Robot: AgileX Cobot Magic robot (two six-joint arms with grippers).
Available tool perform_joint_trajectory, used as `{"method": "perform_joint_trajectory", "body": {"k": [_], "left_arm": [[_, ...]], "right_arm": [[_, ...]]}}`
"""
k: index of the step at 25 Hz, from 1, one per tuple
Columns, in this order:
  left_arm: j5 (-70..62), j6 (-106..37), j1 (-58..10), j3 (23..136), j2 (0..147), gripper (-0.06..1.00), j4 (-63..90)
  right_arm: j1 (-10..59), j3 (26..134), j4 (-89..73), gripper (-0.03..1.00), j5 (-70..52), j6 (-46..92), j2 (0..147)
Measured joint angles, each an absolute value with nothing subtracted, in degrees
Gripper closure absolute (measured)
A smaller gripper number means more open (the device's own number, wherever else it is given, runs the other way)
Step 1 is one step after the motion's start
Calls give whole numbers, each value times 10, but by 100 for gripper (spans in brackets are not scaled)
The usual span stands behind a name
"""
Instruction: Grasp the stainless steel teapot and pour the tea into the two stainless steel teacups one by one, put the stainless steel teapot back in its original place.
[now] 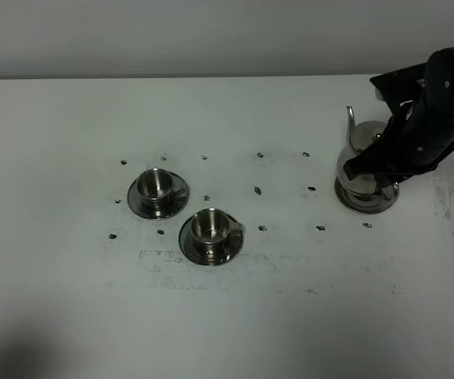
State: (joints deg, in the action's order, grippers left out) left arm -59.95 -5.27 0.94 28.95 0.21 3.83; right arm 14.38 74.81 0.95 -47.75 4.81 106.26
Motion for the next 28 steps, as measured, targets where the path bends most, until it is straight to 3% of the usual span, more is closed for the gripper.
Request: {"method": "perform_joint_trajectory", "body": {"k": [10,28], "left_arm": [[-599,-53,9,289,2,53,38],[-599,-53,9,289,2,53,38]], "right_arm": [[167,775,0,76,-507,122,1023],[229,1018,-28,76,-592,471,1139]]}}
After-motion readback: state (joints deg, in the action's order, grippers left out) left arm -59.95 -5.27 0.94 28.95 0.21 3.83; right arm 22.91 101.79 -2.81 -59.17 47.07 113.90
